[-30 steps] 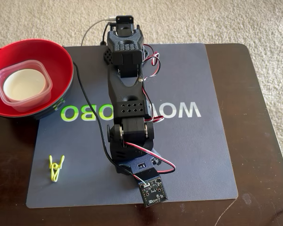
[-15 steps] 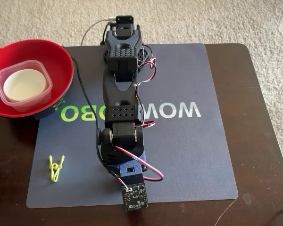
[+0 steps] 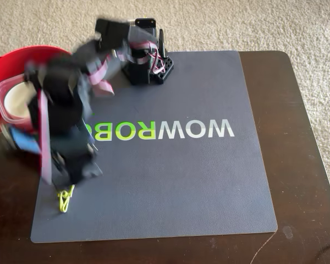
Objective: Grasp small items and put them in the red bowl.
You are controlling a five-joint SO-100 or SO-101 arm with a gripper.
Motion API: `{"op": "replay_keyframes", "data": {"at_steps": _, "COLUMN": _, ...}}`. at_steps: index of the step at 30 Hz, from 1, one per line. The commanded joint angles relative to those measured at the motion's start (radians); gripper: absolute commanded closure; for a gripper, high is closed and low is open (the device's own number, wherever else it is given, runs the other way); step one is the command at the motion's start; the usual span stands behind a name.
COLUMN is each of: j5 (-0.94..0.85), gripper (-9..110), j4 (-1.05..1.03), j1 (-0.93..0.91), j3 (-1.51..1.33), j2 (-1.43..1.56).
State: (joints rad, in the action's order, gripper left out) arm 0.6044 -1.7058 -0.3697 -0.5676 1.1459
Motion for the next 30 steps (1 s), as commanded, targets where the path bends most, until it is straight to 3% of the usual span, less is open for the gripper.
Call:
{"op": "replay_keyframes", "data": {"at_steps": 1, "j5": -0.077, "gripper": 102, "j4": -0.003, "j1": -0.057, "j3": -0.314, "j2": 0.43}}
{"op": "replay_keyframes", "data": {"at_steps": 7, "j5": -0.02, "gripper": 102, "j4": -0.002, "j1": -0.265, "j3": -0.712, "j2": 0.887}}
{"op": "replay_keyframes", "data": {"at_steps": 10, "j5": 0.052, "gripper": 102, "j4": 0.032, "j1": -0.466, "j3": -0.896, "j2": 1.058}}
{"op": "replay_keyframes", "data": {"at_steps": 16, "j5": 0.232, "gripper": 102, "j4": 0.164, "j1": -0.871, "j3": -1.124, "j2": 1.088}}
{"op": "replay_keyframes", "data": {"at_steps": 21, "j5": 0.233, "gripper": 102, "j4": 0.365, "j1": -0.885, "j3": -1.244, "j2": 0.992}}
{"op": "replay_keyframes", "data": {"at_steps": 25, "j5": 0.245, "gripper": 84, "j4": 0.448, "j1": -0.824, "j3": -1.35, "j2": 0.966}}
{"op": "replay_keyframes", "data": {"at_steps": 30, "j5": 0.276, "gripper": 74, "j4": 0.437, "j1": -0.795, "j3": -1.331, "j2": 0.908}}
